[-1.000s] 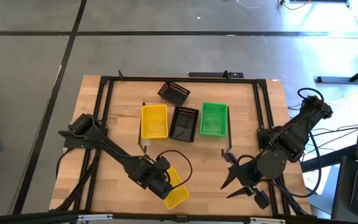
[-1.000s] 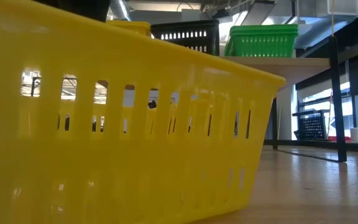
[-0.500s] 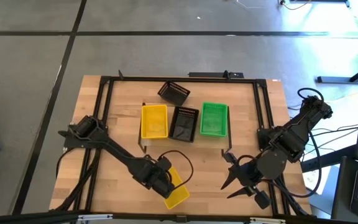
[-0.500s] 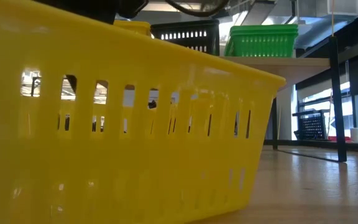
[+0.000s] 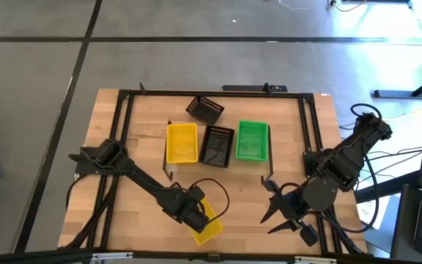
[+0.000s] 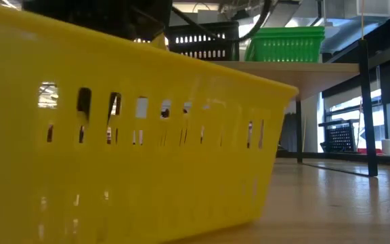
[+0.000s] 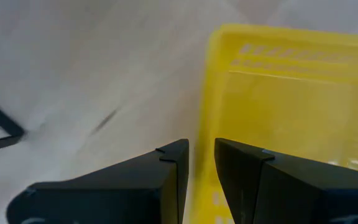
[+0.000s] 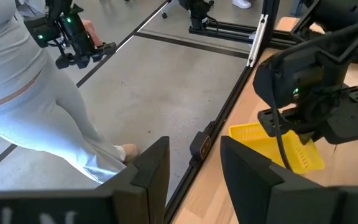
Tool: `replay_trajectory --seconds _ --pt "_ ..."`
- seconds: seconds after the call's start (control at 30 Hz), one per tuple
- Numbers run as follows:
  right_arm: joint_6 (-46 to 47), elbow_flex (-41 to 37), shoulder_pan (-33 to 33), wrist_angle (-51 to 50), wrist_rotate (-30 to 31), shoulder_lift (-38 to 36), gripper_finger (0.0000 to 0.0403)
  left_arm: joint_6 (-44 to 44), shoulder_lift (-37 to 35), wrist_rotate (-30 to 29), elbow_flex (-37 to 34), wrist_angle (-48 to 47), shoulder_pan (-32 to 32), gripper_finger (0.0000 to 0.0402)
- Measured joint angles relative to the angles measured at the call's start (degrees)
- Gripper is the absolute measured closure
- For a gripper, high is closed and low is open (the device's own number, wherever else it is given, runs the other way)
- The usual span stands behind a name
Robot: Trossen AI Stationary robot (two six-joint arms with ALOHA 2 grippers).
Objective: Stack baskets on shelf by color
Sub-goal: Stack the yellow bin on the stacked yellow bins on the shelf
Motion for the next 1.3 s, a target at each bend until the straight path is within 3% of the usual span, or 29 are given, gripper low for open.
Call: replay_trajectory --seconds 0.37,0.6,0.83,1.07,1.3 --pt "0.0 0.0 0.0 -0.3 0.0 0.0 0.0264 4.3 1.7 1.3 0.0 0.5 0.6 0.0333" --pt "0.0 0.0 0.0 -0.3 0.0 0.0 0.0264 5.2 2.2 4.2 0.0 0.5 1.1 0.0393" --pt "-0.1 0.0 0.0 -0.5 0.0 0.0 0.0264 9.3 0.1 6.3 1.4 -0.8 0.7 0.0401" --pt "-1.2 0.0 0.0 -0.7 0.1 0.0 0.0264 18.5 -3.0 7.9 10.6 -7.9 -0.5 0.0401" --pt "-1.7 0.0 0.0 -0.7 0.1 0.0 0.0264 25.8 -3.0 10.6 26.1 -24.3 -0.9 0.0401"
